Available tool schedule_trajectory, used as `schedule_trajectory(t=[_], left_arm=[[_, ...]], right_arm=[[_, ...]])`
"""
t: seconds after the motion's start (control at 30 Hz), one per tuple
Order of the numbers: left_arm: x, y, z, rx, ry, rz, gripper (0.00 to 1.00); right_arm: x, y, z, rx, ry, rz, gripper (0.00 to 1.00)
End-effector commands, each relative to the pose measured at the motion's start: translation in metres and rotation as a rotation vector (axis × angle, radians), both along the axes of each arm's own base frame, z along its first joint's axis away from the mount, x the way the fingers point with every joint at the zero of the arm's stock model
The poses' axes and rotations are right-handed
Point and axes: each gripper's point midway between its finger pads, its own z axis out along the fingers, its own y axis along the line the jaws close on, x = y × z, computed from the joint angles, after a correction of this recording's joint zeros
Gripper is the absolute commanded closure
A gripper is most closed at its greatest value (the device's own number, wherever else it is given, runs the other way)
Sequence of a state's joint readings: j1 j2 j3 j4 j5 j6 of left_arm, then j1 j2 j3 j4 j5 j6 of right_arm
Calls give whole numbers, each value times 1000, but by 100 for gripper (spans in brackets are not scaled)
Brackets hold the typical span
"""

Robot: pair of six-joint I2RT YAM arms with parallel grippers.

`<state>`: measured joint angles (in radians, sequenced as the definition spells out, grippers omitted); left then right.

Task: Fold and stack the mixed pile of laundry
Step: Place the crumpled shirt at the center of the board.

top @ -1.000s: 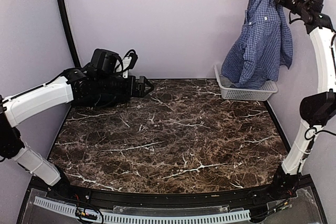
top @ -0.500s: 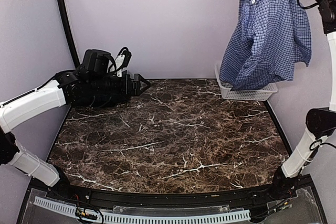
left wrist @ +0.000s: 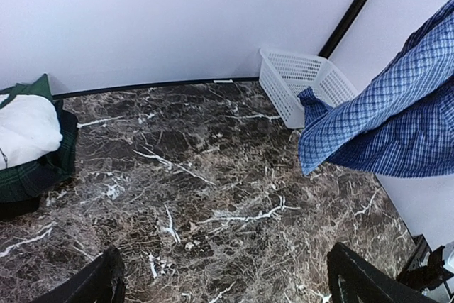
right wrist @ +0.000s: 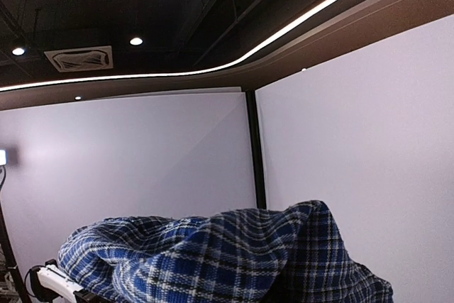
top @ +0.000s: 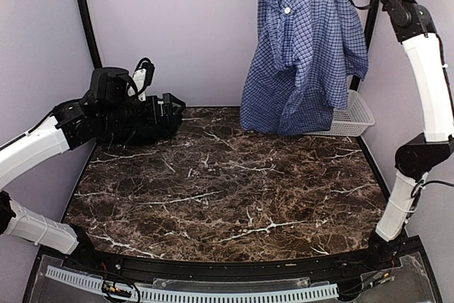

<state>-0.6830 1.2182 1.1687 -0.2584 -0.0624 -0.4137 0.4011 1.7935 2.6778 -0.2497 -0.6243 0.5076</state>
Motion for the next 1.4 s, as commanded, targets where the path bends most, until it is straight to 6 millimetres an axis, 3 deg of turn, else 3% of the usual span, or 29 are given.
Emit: schedule_trajectory(t=[0.0, 0.23, 0.33, 0.43, 0.57, 0.63, 0.77, 0.83, 0.87, 0.9, 0.93, 1.0, 1.03, 1.1, 1.2, 1.3, 1.37], left_arm=[[1, 35, 12, -5, -34, 166, 1], [-1, 78, 22, -53, -70, 321, 1], [-4, 89, 25, -77, -81, 339, 1], [-5, 88, 24, -79, -75, 322, 1], [-6, 83, 18, -71, -60, 292, 1], [-7, 82, 16, -67, -59, 286, 1], [-6, 84, 15, -53, -69, 289, 1], [-5, 83, 15, -45, -71, 283, 1], [-4, 82, 12, -39, -65, 278, 1], [-4, 81, 9, -32, -59, 273, 1], [-3, 80, 6, -23, -51, 270, 1], [-3, 79, -1, -7, -30, 264, 1], [-4, 78, -6, -1, -19, 256, 1], [-5, 74, -16, 14, 4, 233, 1], [-7, 68, -34, 53, 47, 196, 1], [-13, 64, -60, 98, 118, 158, 1], [-19, 57, -75, 100, 150, 109, 1]], right_arm=[[-5, 36, 1, 20, -59, 53, 100], [-3, 110, -36, -42, -33, 128, 100], [-6, 127, -43, -52, -37, 140, 100], [5, 135, -56, -80, -24, 104, 100], [35, 143, -98, -175, 30, -6, 100], [38, 139, -111, -202, 44, -38, 100], [52, 130, -154, -266, 106, -138, 100], [54, 129, -190, -311, 157, -144, 100], [53, 132, -212, -342, 192, -125, 96], [53, 134, -243, -389, 249, -110, 79], [54, 133, -276, -442, 320, -108, 54], [60, 120, -337, -529, 479, -181, 15], [61, 108, -360, -549, 538, -223, 3], [55, 82, -393, -574, 616, -292, 1], [51, 23, -418, -577, 720, -445, 1], [47, -43, -433, -547, 847, -571, 1], [31, -63, -434, -517, 848, -588, 1]])
